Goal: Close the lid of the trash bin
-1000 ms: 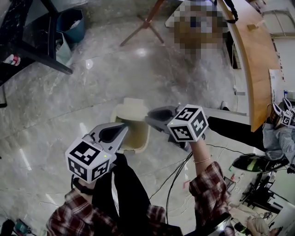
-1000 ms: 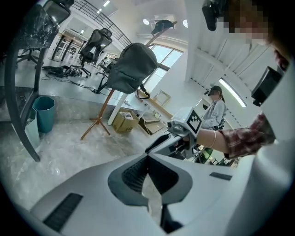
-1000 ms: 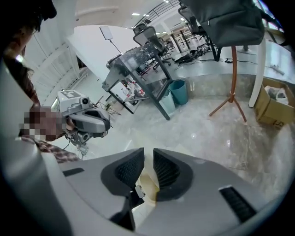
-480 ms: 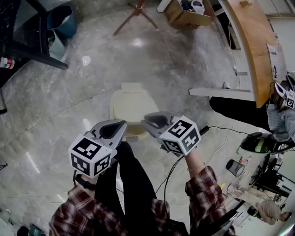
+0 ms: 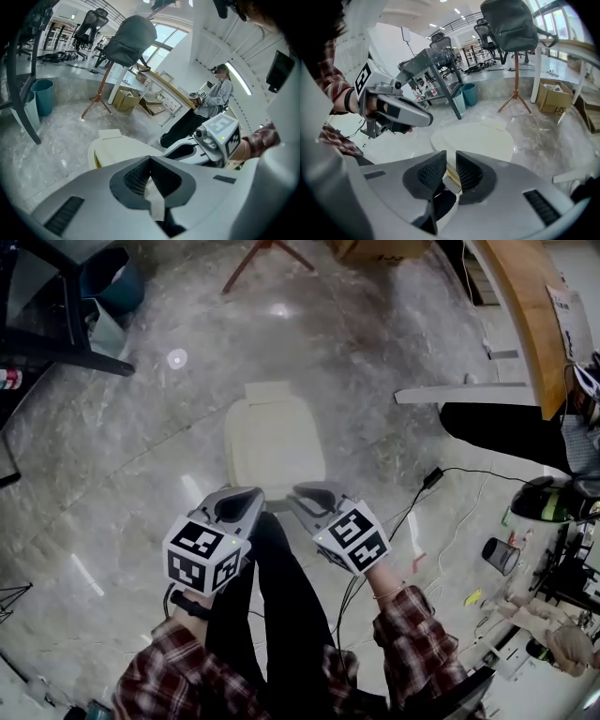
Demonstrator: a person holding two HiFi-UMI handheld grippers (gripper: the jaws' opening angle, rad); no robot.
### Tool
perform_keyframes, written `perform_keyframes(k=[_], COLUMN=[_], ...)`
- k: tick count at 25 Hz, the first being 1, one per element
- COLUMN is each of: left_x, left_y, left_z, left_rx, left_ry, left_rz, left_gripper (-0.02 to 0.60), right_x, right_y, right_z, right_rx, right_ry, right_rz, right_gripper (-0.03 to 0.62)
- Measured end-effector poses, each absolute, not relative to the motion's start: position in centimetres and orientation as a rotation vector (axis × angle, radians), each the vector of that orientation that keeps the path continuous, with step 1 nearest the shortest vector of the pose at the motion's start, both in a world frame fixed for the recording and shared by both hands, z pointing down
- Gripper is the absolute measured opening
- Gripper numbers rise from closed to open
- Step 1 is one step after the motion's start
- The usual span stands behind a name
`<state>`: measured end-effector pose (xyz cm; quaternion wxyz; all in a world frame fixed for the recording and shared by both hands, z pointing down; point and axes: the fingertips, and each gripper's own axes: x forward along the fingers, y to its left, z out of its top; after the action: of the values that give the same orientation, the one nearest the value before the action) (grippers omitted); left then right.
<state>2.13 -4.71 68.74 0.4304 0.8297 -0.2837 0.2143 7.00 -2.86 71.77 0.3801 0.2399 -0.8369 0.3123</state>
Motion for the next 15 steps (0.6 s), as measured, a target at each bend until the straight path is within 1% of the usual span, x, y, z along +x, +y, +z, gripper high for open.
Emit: perform_keyframes(k=[7, 15], left_x=[2.0, 0.9], left_y=[-3.6, -3.1], left_z=[72.9, 76.5], left_rx=[2.040, 2.025], left_ry=[-0.710, -0.707], left_rz=[0.582, 0.597], left_gripper=[0.009, 0.010], right_x=[7.4, 7.4], right_y=[0.7, 1.6], right_z=[78.4, 84.1], right_rx=[0.589, 0.572], right_ry=[-2.060, -2.006], right_rz=[0.765, 0.764], right_gripper=[0.069, 0.067])
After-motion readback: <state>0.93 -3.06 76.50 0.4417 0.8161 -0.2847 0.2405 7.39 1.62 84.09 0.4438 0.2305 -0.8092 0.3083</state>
